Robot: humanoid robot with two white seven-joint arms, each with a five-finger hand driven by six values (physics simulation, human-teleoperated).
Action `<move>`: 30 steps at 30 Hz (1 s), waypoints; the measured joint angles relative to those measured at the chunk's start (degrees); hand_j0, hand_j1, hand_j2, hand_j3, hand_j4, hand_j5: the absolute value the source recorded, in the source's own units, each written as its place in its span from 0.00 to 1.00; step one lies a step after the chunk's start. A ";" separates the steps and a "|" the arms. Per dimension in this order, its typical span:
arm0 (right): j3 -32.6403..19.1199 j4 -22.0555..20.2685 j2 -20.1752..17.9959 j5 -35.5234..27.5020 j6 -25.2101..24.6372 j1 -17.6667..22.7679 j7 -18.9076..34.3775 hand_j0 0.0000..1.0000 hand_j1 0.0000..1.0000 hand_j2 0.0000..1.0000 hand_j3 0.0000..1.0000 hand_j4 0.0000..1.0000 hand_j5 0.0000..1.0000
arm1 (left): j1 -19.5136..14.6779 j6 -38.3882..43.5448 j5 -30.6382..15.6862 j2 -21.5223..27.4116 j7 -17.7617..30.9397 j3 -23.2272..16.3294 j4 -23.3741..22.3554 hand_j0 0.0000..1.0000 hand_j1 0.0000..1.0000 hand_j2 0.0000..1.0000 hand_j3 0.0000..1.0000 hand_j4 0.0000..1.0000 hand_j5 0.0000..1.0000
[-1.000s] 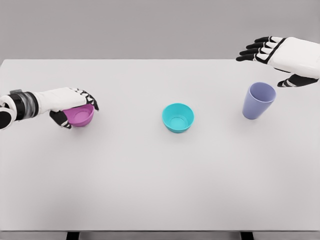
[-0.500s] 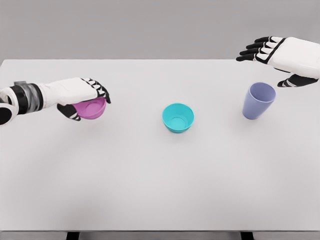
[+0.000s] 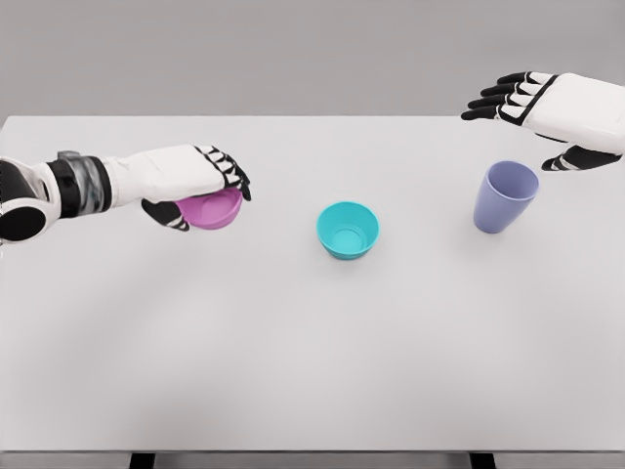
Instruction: Stacking bowl and cup with both arms
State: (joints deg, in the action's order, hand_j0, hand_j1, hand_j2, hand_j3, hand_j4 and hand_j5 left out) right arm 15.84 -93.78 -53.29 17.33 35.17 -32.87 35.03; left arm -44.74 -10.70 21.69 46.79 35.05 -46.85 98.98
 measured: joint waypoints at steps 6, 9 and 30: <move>0.00 0.00 0.00 0.00 0.00 0.00 0.00 1.00 1.00 1.00 1.00 1.00 1.00 | -0.53 -1.53 0.07 -2.83 0.01 -0.12 0.28 0.67 0.67 0.67 0.67 0.67 0.67; 0.00 0.00 0.00 0.00 0.00 0.00 0.00 1.00 1.00 1.00 1.00 1.00 1.00 | -0.53 -1.74 0.13 -4.65 0.01 -0.18 0.31 0.67 0.67 0.67 0.67 0.67 0.67; -0.44 3.68 -1.10 0.06 0.03 2.46 0.01 1.00 1.00 1.00 1.00 1.00 1.00 | -1.41 -1.79 5.46 -14.57 0.00 -1.98 0.05 0.67 0.67 0.67 0.67 0.67 0.67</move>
State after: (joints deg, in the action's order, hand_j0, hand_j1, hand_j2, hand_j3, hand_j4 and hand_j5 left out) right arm 15.39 -90.10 -54.39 17.40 35.20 -30.42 35.04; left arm -46.14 -12.49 27.16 32.21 35.05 -48.83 99.03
